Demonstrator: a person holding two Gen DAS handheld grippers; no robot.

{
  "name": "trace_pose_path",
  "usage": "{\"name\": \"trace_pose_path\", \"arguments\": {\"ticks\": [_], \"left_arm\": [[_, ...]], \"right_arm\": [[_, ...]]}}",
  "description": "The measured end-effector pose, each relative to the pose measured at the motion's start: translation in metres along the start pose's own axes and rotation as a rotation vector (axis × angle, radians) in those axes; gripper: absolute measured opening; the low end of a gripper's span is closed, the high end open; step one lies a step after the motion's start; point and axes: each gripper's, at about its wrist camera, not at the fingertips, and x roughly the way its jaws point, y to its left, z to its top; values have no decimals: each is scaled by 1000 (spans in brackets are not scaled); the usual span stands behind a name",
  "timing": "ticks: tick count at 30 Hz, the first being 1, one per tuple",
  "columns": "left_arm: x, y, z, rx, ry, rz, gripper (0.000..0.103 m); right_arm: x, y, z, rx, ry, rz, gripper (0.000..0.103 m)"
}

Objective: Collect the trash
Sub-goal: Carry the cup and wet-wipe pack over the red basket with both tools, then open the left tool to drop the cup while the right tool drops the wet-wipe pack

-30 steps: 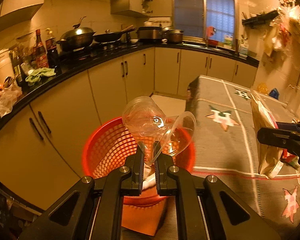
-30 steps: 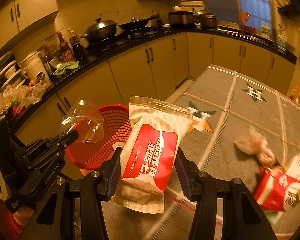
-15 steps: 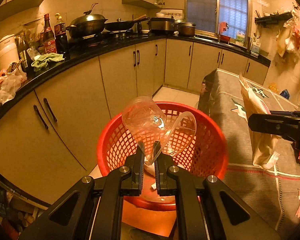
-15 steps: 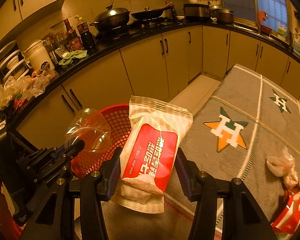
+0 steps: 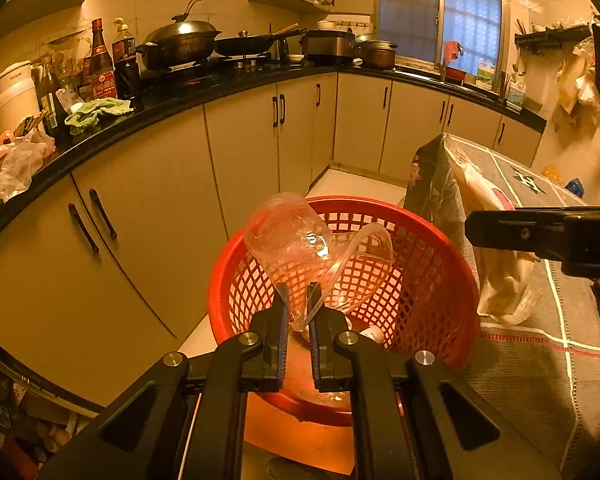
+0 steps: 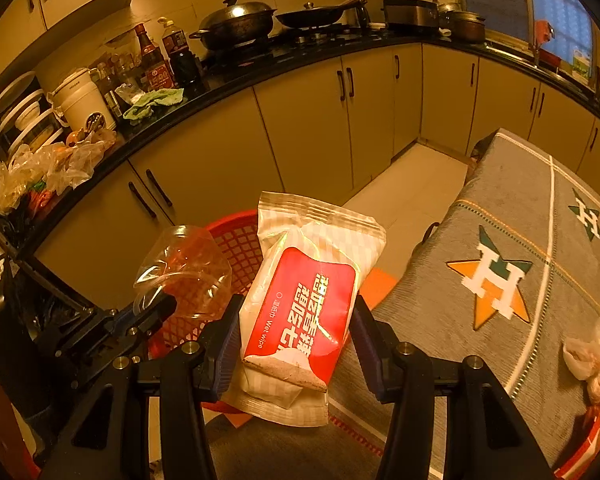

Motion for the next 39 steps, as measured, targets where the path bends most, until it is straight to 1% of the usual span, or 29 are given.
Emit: {"name": "trace_pose_path", "arguments": {"ticks": [15, 22, 29, 36, 37, 39], "left_arm": [[10, 3, 0, -1, 16, 1, 9], [13, 4, 1, 1, 18, -4, 9], [15, 4, 0, -3, 20, -2, 9], [16, 1, 1, -2, 20, -5, 9], [16, 1, 1, -1, 20, -5, 9], [16, 2, 1, -2, 20, -5, 15]], "right_arm": [[28, 0, 8, 21, 41, 34, 56], [32, 0, 9, 30, 48, 40, 56], [33, -3, 10, 43, 53, 42, 59], [32, -7, 10, 71, 53, 70, 61], [32, -8, 10, 74, 52, 73, 61], [31, -8, 10, 78, 47, 76, 61]]}}
